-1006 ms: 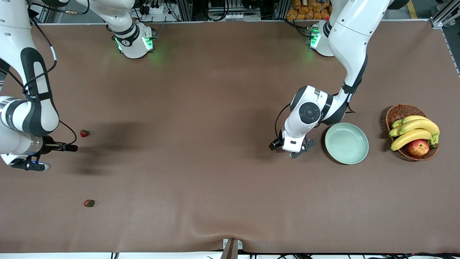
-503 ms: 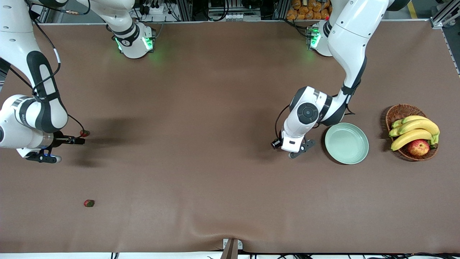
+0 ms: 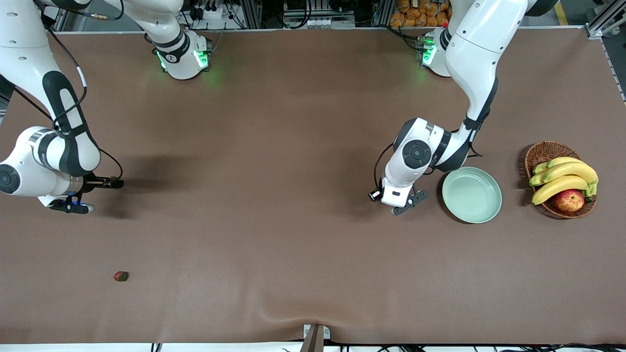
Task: Collect all strawberries into plate
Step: 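Grasp the strawberry with the left gripper while the right gripper reaches another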
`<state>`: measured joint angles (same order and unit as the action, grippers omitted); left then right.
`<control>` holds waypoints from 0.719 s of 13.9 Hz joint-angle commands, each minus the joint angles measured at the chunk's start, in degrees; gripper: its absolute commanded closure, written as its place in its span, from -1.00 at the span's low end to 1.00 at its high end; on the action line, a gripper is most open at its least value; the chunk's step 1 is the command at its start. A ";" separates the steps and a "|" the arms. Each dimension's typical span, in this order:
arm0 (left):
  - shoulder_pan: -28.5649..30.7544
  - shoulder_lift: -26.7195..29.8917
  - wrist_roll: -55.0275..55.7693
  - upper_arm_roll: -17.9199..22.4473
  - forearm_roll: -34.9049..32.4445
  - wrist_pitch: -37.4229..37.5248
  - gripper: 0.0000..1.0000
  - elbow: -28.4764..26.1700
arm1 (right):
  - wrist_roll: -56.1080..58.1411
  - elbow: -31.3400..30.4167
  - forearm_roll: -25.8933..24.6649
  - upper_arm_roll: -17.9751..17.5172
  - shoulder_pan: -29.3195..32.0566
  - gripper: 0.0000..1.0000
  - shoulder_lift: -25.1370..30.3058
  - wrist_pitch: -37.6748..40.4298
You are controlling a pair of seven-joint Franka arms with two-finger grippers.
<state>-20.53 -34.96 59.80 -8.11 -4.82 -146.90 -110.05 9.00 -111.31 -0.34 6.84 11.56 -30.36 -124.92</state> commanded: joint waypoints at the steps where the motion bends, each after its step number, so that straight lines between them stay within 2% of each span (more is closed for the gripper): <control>1: -0.21 -1.16 1.02 0.38 -5.80 -1.46 0.42 0.89 | 0.75 -4.52 -1.25 -1.31 1.63 -0.44 1.71 -4.27; 2: -0.21 -1.16 1.02 0.38 -6.07 -1.46 0.44 0.89 | 0.67 -4.62 -1.25 -1.31 1.63 -0.35 1.71 -4.45; 4: -0.03 -1.08 1.28 0.29 -6.16 -1.46 0.62 0.80 | 0.75 -4.62 -1.25 -1.31 1.54 0.01 1.71 -4.45; 5: -0.03 -0.99 1.37 0.29 -6.16 -1.46 0.91 0.80 | 0.75 -4.53 -1.33 -1.31 1.54 0.26 1.71 -4.45; 6: -0.29 -0.99 1.37 0.29 -6.16 -1.46 1.00 0.89 | 1.10 -4.36 -1.42 -1.31 1.54 0.57 1.79 -4.45; 7: -0.47 -0.99 1.55 0.29 -6.16 -1.46 1.00 0.89 | 1.37 -4.27 -1.33 -1.31 1.54 0.85 1.79 -4.37; 8: -0.30 -0.90 1.55 0.29 -6.16 -1.37 1.00 0.89 | 1.37 -4.09 -1.33 -1.31 1.45 1.00 1.79 -4.11; 10: 0.40 -0.37 1.20 0.20 -6.16 -1.19 1.00 0.71 | 1.37 -3.04 -1.33 -1.31 1.01 1.00 1.88 -3.32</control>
<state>-20.50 -35.00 59.83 -7.99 -9.36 -147.35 -109.94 9.61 -113.95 -0.36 6.68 11.56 -30.21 -128.58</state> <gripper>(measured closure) 0.789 0.674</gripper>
